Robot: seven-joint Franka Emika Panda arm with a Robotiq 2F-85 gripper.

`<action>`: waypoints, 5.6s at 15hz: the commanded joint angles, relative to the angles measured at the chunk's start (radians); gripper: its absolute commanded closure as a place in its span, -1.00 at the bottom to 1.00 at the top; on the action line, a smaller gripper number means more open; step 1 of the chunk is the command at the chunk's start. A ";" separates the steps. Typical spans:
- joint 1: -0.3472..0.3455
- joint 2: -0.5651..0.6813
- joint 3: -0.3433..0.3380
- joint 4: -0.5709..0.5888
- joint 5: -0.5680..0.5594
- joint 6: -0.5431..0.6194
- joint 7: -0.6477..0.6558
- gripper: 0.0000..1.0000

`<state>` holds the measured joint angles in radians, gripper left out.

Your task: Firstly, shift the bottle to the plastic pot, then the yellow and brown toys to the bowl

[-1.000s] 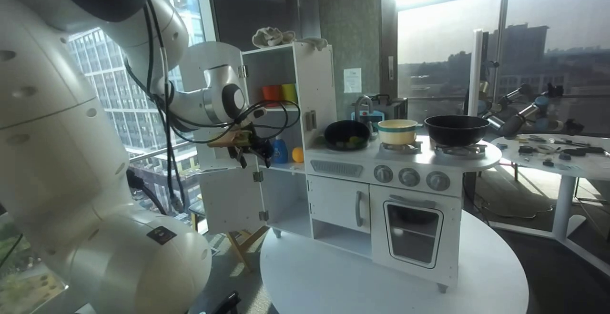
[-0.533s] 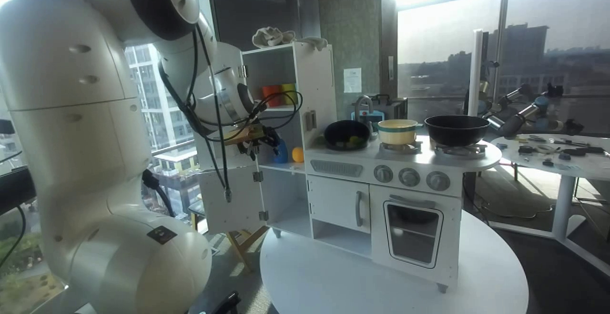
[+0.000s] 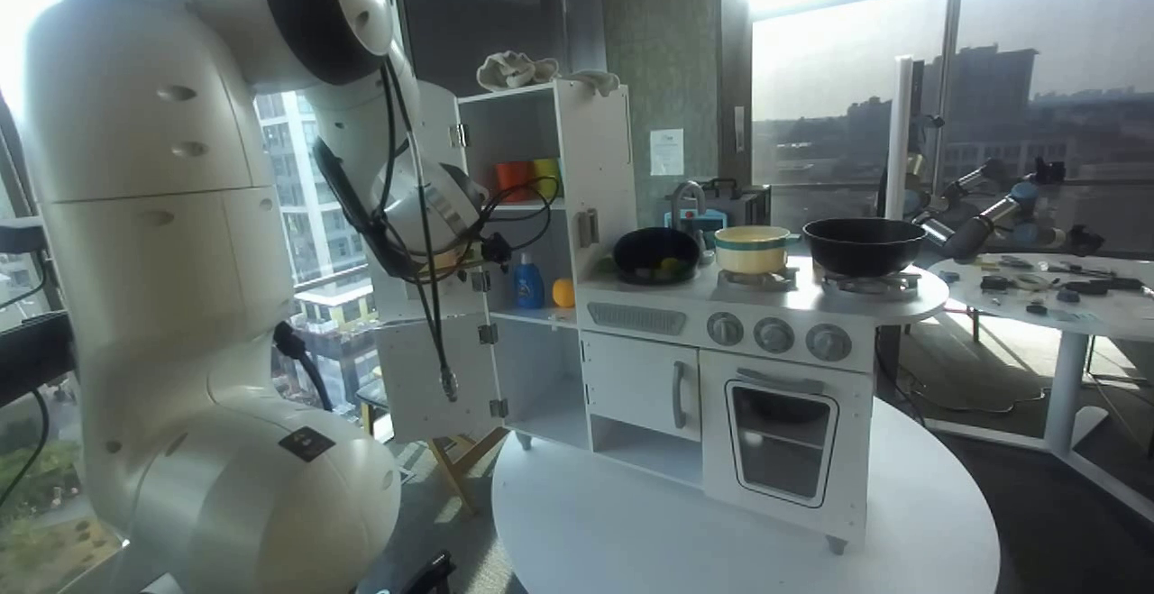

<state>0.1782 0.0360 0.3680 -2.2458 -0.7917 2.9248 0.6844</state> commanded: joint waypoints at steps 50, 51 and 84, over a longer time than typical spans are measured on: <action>0.068 0.435 -0.180 0.496 -0.878 0.095 0.646 -0.45; 0.069 0.433 -0.180 0.495 -0.883 0.094 0.651 -0.32; 0.118 -0.527 -0.109 -0.317 -0.057 -0.338 0.717 0.23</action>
<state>0.2875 -0.3202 0.2612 -2.5004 -0.8908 2.6696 1.3704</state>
